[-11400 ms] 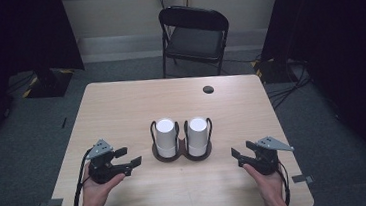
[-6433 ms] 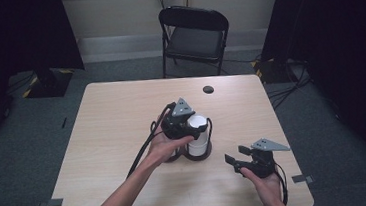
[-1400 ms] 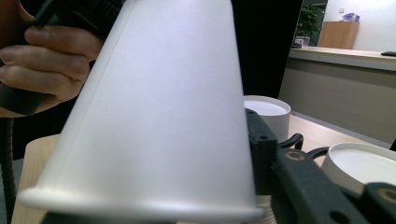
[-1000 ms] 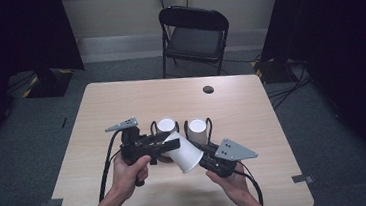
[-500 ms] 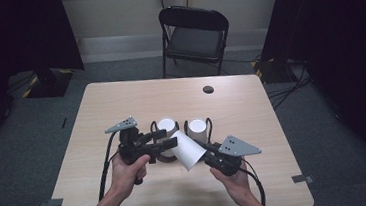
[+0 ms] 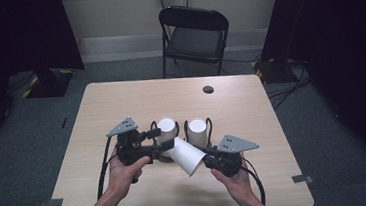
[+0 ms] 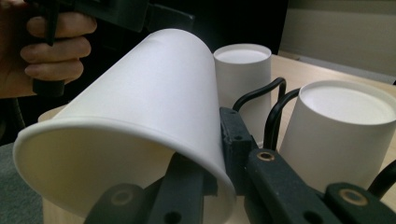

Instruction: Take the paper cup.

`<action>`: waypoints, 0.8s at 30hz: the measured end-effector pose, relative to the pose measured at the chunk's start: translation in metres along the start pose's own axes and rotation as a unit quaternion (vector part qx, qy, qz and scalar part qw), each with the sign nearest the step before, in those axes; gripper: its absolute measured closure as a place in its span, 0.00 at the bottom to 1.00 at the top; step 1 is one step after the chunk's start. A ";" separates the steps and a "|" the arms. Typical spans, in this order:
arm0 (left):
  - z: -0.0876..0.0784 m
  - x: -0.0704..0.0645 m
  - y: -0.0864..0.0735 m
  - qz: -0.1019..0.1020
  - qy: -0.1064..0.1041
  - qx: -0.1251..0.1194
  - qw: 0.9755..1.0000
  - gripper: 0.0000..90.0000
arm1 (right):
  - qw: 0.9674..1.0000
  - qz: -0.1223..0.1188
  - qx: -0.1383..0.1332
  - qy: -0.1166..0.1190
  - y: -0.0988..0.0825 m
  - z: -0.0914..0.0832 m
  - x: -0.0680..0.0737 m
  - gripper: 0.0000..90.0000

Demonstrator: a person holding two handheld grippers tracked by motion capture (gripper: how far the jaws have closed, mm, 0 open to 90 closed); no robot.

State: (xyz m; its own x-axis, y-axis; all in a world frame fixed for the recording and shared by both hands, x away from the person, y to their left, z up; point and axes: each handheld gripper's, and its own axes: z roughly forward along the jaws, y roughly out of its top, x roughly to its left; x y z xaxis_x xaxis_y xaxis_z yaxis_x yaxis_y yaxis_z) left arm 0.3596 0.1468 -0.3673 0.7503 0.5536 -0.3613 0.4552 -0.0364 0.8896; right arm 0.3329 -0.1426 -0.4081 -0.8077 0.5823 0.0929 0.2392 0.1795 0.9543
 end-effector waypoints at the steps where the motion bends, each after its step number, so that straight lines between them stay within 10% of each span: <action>1: -0.001 0.001 -0.001 0.001 0.000 0.001 1.000 0.28 | 1.000 0.002 0.004 -0.001 0.000 0.000 0.000 0.97; 24: -0.019 0.013 -0.028 0.085 0.079 0.031 0.993 0.23 | 0.995 0.050 0.092 -0.001 -0.005 0.001 -0.010 0.97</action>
State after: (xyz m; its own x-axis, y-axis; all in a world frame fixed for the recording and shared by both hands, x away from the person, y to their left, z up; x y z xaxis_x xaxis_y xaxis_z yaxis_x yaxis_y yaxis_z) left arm 0.3475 0.1710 -0.3915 0.7371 0.6577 -0.1550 0.3610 -0.1894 0.9131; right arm 0.3402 -0.1481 -0.4137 -0.7744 0.6054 0.1836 0.4122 0.2628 0.8724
